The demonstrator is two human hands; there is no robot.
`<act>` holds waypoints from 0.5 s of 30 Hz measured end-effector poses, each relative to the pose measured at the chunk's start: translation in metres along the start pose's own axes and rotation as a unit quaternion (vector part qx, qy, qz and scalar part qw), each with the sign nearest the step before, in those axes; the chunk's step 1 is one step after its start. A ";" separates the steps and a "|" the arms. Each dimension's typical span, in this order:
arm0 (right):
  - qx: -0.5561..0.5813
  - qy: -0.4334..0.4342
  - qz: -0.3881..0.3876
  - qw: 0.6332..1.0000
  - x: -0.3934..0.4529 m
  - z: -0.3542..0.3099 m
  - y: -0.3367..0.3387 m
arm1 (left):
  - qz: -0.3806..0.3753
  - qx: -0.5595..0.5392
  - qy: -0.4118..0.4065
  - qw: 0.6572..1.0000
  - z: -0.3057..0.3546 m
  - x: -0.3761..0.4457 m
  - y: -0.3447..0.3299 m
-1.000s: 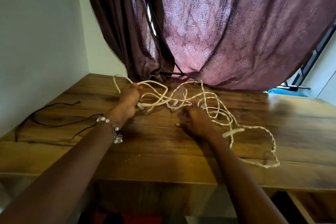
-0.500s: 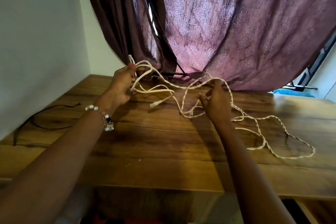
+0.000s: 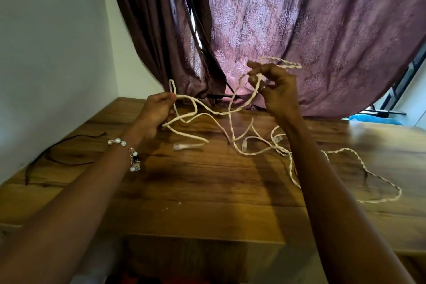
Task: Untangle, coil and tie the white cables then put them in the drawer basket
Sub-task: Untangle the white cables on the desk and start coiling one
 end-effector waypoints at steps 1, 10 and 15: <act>0.061 0.003 -0.004 0.998 -0.002 -0.010 -0.007 | -0.001 0.010 -0.005 1.000 -0.003 0.000 -0.003; 0.160 -0.278 -0.122 0.939 -0.061 0.018 -0.028 | 0.003 -0.036 0.014 0.999 -0.014 -0.008 -0.007; -0.128 -0.327 -0.112 0.930 -0.084 0.060 -0.014 | -0.024 -0.041 0.052 0.998 -0.022 -0.014 -0.012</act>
Point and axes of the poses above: each hand's wrist, its own x-axis towards the middle knuckle, its own y-axis out of the back of the hand, z = x × y, the point moved 4 cm from there along x, towards the middle knuckle, and after that the axes turned 3 degrees about y, right-handed, at the moved point
